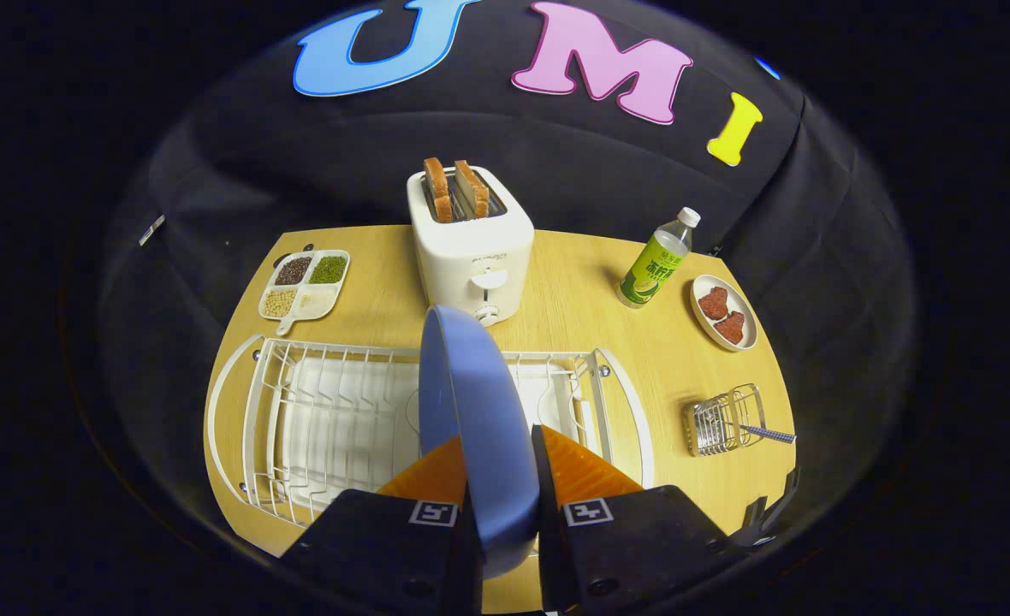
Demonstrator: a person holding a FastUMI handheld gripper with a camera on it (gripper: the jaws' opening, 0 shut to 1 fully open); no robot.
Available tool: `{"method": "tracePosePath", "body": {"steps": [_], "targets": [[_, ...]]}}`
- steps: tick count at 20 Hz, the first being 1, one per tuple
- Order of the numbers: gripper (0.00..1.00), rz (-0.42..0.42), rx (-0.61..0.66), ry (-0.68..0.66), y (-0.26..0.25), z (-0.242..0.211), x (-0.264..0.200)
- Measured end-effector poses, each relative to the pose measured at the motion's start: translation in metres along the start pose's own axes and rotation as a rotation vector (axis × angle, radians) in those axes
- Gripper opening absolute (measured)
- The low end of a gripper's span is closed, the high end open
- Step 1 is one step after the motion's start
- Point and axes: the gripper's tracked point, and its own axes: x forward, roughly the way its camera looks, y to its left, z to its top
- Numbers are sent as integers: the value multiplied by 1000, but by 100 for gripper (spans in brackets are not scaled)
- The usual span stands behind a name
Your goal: Take the plate from the dish rack, then take the spoon from the basket and place it into the plate.
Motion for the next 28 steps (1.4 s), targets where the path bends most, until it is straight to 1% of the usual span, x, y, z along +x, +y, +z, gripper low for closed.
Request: {"method": "tracePosePath", "body": {"steps": [1, 3, 6, 10, 13, 18, 23, 28], "targets": [[30, 8, 7, 0, -1, 1, -3], [30, 52, 27, -5, 2, 4, -11], [30, 107, 60, -51, -6, 11, -28], [30, 236, 114, -81, -23, 8, -57], [30, 307, 131, -94, -47, -5, -75], [30, 423, 117, -107, -84, -48, -105], [30, 463, 142, -17, -117, -118, -115], [30, 488, 200, 63, -134, -192, -113]]}}
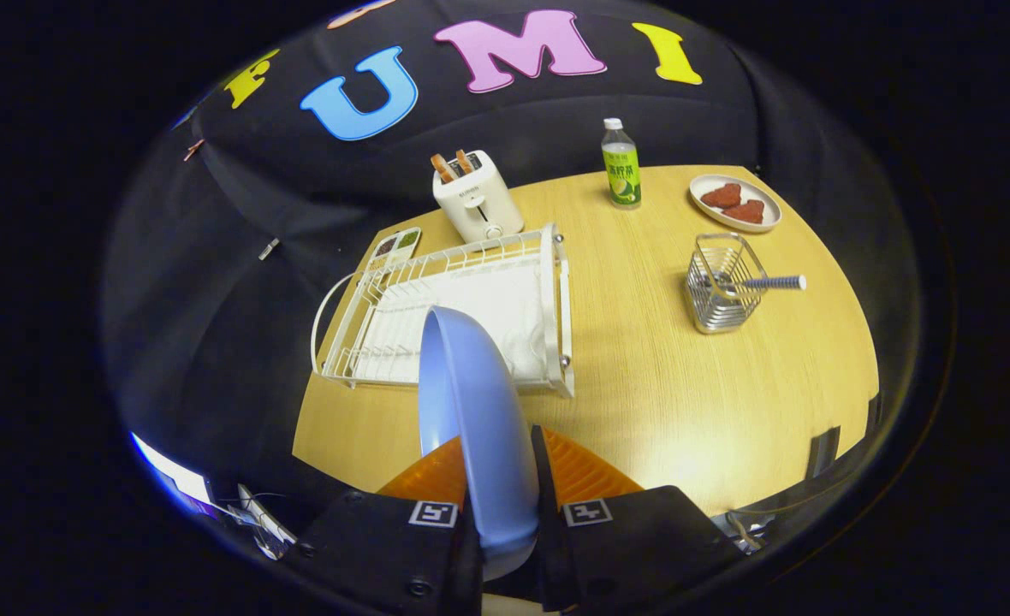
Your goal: Take the plate from the dish rack, then take the spoon from the basket and place it into the plate.
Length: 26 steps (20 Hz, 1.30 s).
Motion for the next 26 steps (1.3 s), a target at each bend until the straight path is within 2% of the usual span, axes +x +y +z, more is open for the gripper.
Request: {"method": "tracePosePath", "body": {"steps": [3, 6, 11, 18, 23, 26], "targets": [[30, 20, 80, 22, -11, -28, 7], [30, 23, 102, 60, -20, -48, 23], [30, 29, 90, 98, -30, -67, 49], [30, 41, 237, 128, -45, -72, 79], [51, -58, 182, 149, -74, -81, 86], [57, -85, 165, 147, -85, -79, 86]]}}
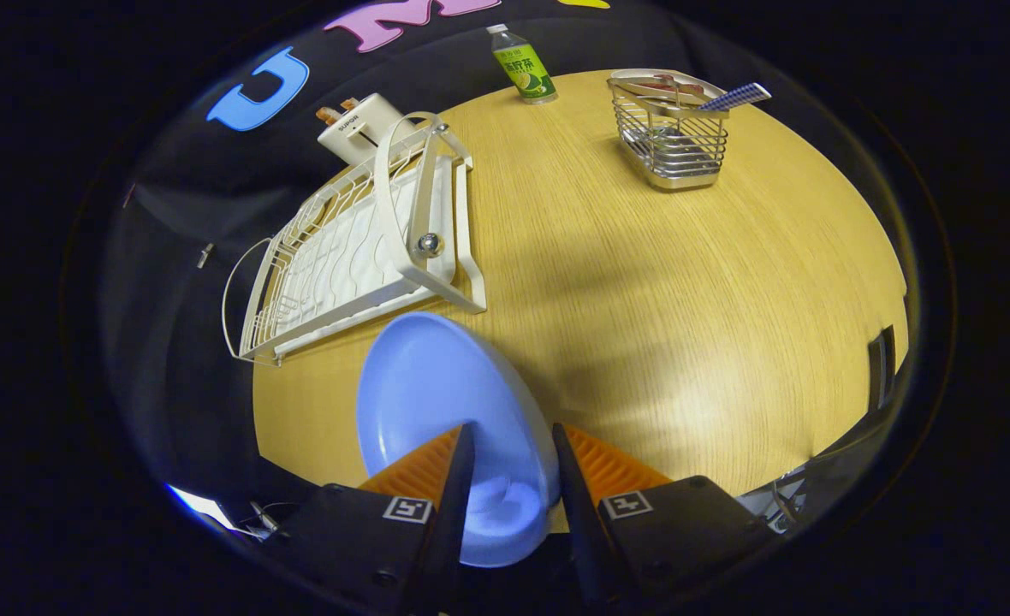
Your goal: Take the plate from the dish rack, then take the spoon from the basket and place it into the plate.
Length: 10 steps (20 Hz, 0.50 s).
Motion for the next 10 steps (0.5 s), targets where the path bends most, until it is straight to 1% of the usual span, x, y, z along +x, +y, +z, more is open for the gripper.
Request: {"method": "tracePosePath", "body": {"steps": [2, 3, 7, 8, 10], "targets": [[71, 4, -3, -12, -2, 6, -3], [81, 8, -12, -23, -3, 10, -5], [90, 26, -133, -100, -10, 36, -27], [90, 40, -172, -126, -9, 44, -35], [96, 86, -250, -191, -3, 67, -59]]}}
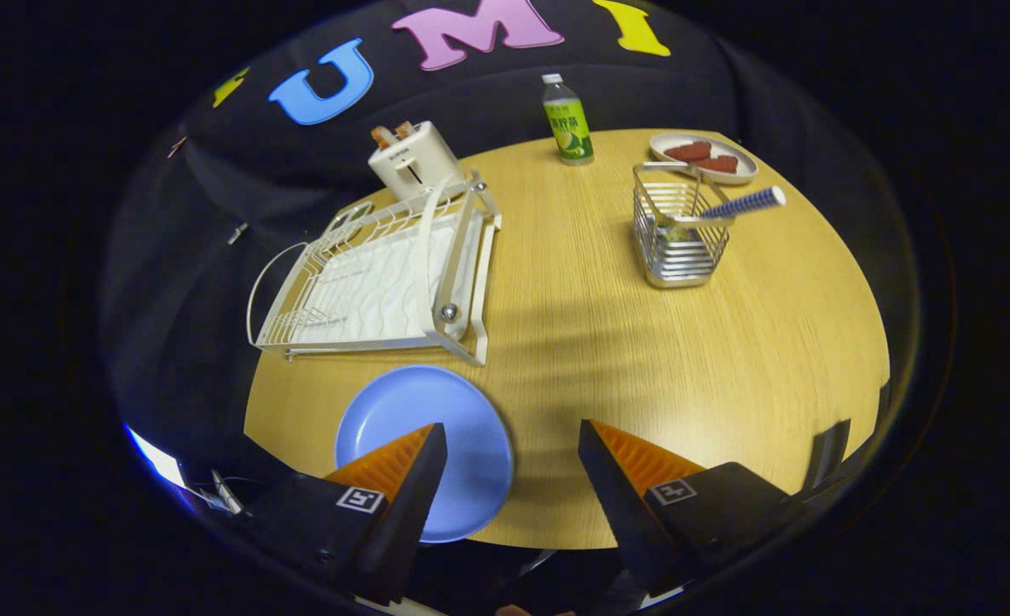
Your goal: Take the plate from the dish rack, then take the spoon from the basket and place it into the plate.
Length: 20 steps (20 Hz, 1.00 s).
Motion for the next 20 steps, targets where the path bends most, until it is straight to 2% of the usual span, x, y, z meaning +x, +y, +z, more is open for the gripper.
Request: {"method": "tracePosePath", "body": {"steps": [3, 6, 8, 12, 15, 16, 17, 20], "targets": [[99, 24, -155, -143, -8, 59, -36], [99, -61, -341, -282, -46, 123, -65], [99, -121, -413, -309, -75, 151, -69], [99, -162, -396, -263, -129, 167, -46], [96, -155, -364, -183, -159, 155, -21], [92, -145, -356, -161, -164, 150, -13], [83, -133, -348, -137, -167, 144, -5], [70, -122, -319, -84, -177, 131, 11]]}}
